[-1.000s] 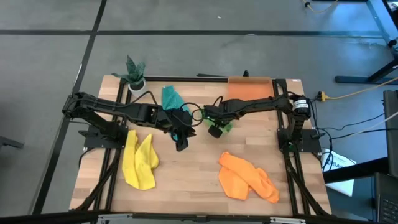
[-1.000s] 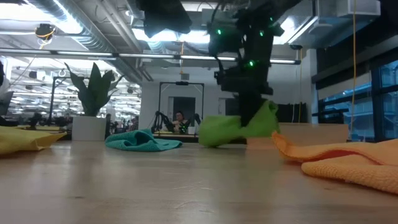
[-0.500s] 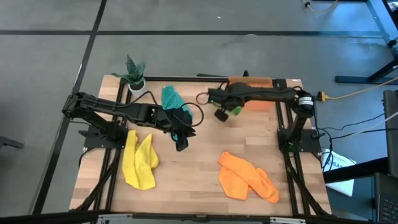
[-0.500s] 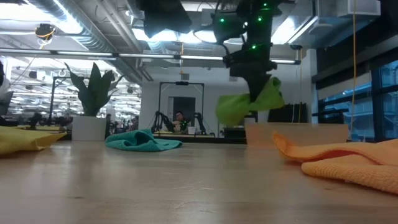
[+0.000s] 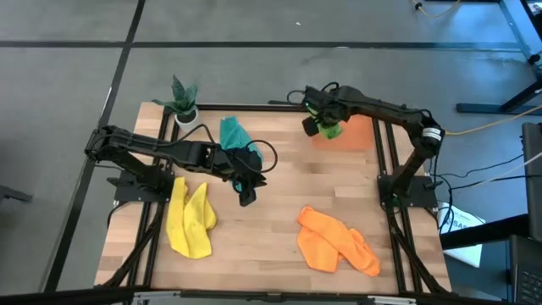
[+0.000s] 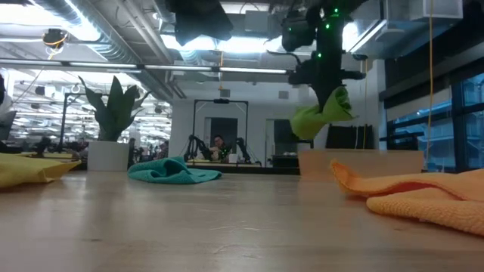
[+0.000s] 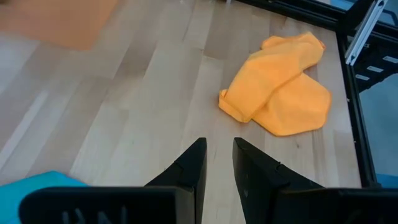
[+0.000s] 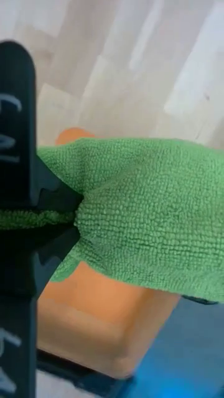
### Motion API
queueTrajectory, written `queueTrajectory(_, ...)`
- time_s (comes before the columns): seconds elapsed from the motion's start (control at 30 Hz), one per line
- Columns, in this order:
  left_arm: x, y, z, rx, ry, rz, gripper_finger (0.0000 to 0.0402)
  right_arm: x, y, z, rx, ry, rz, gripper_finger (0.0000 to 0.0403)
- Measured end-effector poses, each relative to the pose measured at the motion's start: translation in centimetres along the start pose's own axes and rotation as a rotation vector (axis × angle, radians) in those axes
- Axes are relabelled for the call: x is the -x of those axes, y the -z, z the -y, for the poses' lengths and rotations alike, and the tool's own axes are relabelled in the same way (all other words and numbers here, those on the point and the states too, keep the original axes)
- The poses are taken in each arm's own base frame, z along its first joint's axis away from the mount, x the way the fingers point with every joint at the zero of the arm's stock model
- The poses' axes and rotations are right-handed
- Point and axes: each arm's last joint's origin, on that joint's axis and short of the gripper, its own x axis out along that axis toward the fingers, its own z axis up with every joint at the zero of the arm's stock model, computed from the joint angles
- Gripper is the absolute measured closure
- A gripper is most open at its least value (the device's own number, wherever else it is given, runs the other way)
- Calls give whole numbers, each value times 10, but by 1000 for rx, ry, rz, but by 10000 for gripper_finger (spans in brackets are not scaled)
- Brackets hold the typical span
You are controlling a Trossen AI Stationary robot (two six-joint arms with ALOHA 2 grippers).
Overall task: Roll microfiber towels into tight, uniform cylinder then place into a basket
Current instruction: Put the green towel into the bin
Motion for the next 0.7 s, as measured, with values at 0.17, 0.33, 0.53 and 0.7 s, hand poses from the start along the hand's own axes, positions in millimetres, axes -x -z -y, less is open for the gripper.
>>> queueTrajectory(0.17, 0, 0, 0, 0, 0, 0, 333, -20, -16, 14, -101, -80, 1, 383)
queueTrajectory(0.33, 0, -1, 0, 1, 2, 6, 333, -50, -14, 24, -158, -125, -32, 383)
queueTrajectory(0.53, 0, -1, -1, -28, -5, 13, 333, -84, -4, 35, -204, -155, -65, 383)
queueTrajectory(0.7, 0, -3, -4, -32, -15, 16, 333, -105, 4, 37, -262, -198, -49, 383)
